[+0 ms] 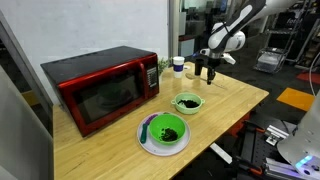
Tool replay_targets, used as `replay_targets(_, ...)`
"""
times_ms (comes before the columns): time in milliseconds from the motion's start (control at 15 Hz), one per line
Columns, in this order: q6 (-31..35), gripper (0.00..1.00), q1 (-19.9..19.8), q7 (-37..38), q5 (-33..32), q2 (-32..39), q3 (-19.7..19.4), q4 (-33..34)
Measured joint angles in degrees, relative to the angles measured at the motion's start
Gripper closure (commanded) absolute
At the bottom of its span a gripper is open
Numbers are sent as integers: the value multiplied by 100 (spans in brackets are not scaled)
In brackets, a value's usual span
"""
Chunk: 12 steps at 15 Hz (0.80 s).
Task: Use the spoon to transfer beans from the light-green bowl to the dark green bowl
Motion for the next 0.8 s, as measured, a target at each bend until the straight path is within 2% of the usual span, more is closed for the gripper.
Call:
replay_targets(200,13,94,-142,20,-32,379,172,252)
replay_targets(800,782,94,-285,359,-554,1443,646,834)
